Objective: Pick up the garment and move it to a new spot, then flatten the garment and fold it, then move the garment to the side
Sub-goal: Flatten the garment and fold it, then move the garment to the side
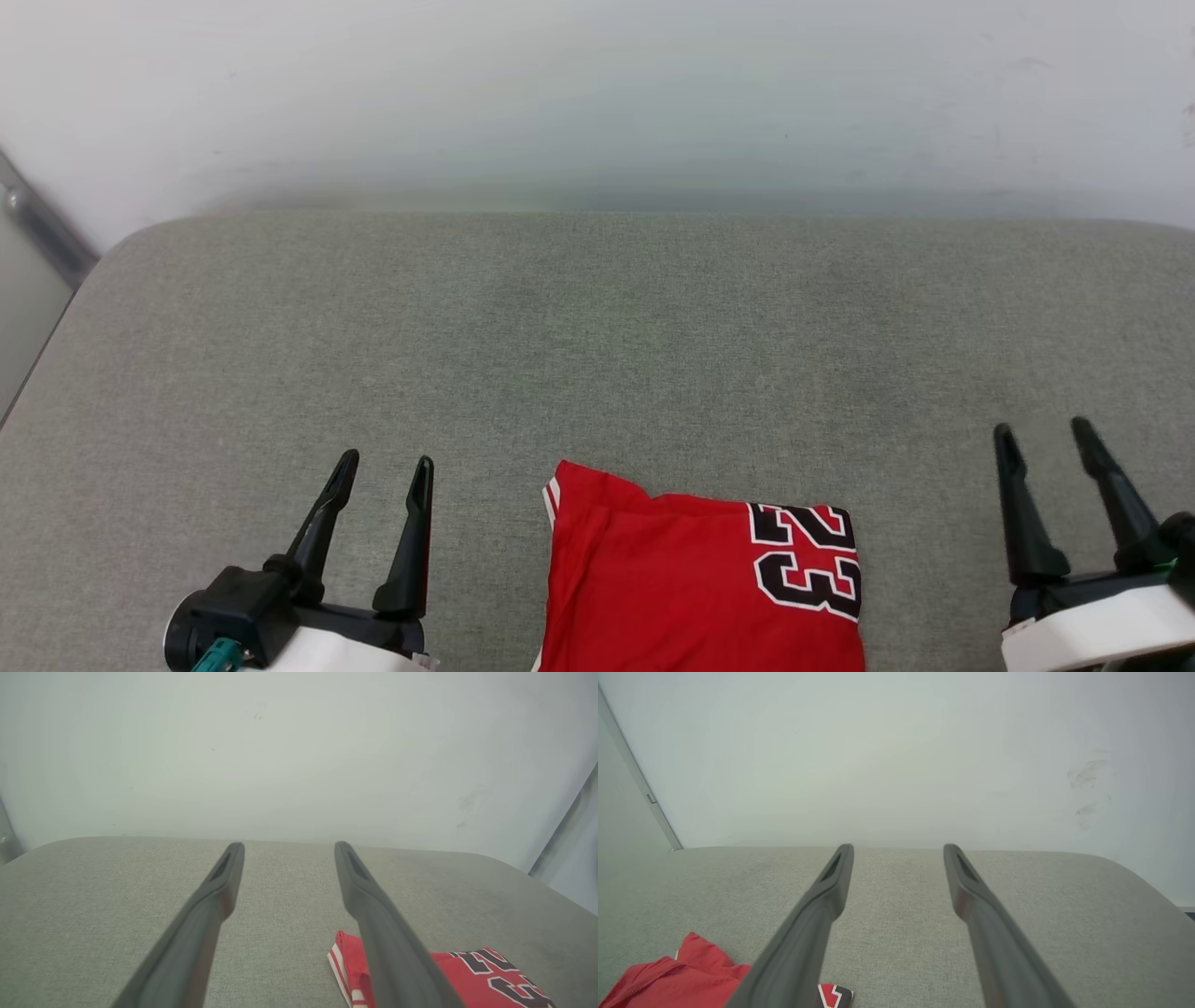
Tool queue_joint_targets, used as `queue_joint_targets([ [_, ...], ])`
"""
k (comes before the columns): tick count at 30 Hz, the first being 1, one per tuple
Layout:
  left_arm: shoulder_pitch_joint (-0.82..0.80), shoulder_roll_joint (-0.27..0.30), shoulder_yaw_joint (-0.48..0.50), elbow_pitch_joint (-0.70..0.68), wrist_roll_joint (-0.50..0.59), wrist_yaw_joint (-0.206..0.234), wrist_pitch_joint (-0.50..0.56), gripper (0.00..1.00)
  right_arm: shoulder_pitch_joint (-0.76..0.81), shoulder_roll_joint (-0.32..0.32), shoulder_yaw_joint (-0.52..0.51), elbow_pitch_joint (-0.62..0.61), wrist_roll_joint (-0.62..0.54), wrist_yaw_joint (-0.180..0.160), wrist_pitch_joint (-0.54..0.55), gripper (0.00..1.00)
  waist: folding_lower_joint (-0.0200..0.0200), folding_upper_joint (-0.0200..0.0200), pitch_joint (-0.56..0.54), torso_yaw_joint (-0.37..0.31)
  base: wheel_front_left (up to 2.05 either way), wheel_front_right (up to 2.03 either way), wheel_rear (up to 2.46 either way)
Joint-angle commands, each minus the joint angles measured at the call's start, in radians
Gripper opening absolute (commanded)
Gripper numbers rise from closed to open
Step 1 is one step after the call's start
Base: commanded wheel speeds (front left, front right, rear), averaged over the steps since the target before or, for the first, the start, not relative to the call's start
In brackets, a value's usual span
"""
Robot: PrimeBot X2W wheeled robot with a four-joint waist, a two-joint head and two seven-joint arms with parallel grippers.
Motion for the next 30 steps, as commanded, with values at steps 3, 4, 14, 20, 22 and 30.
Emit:
queue_joint_targets([
  [3,0.014,0.007,-0.009,0.003,0.008,-0.002,-0.002,1.0,0.029,0.021,0.011,-0.003,-0.012,0.0,-0.011,1.0,0.0,0.0,-0.004,0.003,0.0,0.0,0.0],
  [4,0.016,0.008,-0.011,0.003,0.008,-0.002,-0.002,1.0,0.033,0.026,0.013,-0.002,-0.013,0.0,-0.015,1.0,0.0,0.0,-0.005,0.003,0.0,0.0,0.0],
  [14,0.018,0.009,-0.021,0.002,0.028,-0.002,-0.002,1.0,0.053,0.056,0.027,0.001,-0.003,0.0,0.007,1.0,0.0,0.0,-0.001,0.007,0.0,0.0,0.0],
  [20,-0.001,0.002,-0.02,-0.003,0.033,-0.002,-0.002,1.0,0.058,0.02,0.042,-0.019,0.005,0.0,0.132,1.0,0.0,0.0,0.026,0.013,0.0,0.0,0.0],
  [22,-0.015,0.003,-0.028,0.002,0.035,-0.002,-0.002,1.0,0.053,-0.025,0.094,-0.019,0.049,-0.001,0.357,1.0,0.0,0.0,0.044,0.02,0.0,0.0,0.0],
  [30,-0.049,-0.013,-0.029,0.026,0.036,-0.002,-0.002,1.0,0.018,0.02,0.097,-0.069,0.139,0.0,0.928,1.0,0.0,0.0,0.088,0.071,0.0,0.0,0.0],
])
